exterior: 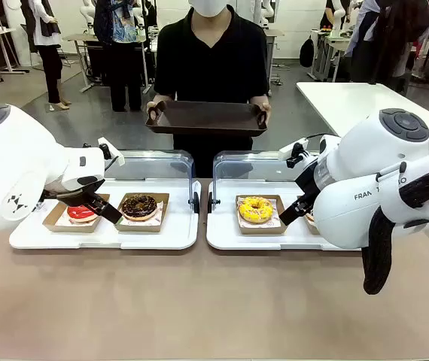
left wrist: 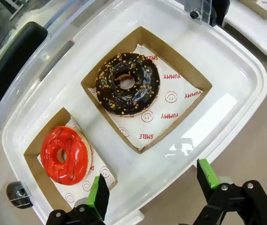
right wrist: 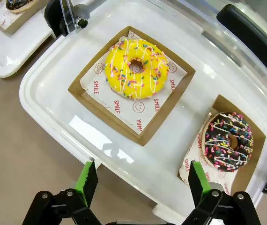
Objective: Provide the desired donut to the person.
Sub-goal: Pick up and lift the Paper togo box containing the Donut pointed at by the person.
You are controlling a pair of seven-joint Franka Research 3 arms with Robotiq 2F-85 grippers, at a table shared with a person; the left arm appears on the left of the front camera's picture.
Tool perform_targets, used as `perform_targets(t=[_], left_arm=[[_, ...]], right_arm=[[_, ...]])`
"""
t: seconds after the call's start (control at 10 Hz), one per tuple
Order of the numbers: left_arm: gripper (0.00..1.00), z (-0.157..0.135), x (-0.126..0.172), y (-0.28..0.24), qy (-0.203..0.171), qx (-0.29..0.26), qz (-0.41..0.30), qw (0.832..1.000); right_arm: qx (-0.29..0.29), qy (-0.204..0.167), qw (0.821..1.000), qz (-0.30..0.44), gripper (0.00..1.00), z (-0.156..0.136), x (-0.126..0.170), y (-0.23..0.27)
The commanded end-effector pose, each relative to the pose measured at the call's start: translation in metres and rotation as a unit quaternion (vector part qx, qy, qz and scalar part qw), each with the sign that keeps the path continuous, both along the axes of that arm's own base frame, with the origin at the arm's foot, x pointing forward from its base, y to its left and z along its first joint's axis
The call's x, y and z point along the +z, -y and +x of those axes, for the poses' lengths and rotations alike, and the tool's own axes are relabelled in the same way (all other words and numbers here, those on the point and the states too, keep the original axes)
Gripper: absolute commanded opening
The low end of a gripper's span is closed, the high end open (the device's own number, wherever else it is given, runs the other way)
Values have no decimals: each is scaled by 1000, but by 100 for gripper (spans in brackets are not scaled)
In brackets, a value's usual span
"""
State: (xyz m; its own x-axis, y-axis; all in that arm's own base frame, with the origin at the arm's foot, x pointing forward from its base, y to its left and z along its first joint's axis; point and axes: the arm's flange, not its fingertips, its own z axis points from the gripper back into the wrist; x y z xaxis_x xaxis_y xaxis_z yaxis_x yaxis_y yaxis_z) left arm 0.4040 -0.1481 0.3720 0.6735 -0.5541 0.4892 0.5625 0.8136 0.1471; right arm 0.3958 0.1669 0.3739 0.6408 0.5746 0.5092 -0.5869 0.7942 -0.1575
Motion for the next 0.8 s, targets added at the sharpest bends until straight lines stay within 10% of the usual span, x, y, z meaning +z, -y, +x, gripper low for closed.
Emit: perform_targets(t=[0.0,0.7], left_arm=[[100,0,0,0,0,0,0,1000],[100,0,0,0,0,0,0,1000]], right_arm=[[0,0,1000,0,100,0,0,0],[0,0,1000,0,100,0,0,0]])
